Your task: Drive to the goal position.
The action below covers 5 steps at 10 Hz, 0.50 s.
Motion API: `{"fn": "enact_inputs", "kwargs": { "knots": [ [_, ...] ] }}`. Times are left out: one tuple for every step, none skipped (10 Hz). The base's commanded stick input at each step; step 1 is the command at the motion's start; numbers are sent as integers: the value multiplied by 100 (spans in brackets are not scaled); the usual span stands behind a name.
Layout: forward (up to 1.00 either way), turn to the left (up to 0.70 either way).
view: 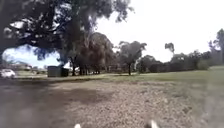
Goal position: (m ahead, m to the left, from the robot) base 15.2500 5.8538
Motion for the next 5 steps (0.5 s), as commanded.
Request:
{"fn": "enact_inputs", "kwargs": {
  "knots": [
    [70,0],
    [70,0],
    [70,0],
    [70,0],
    [70,0]
  ]
}}
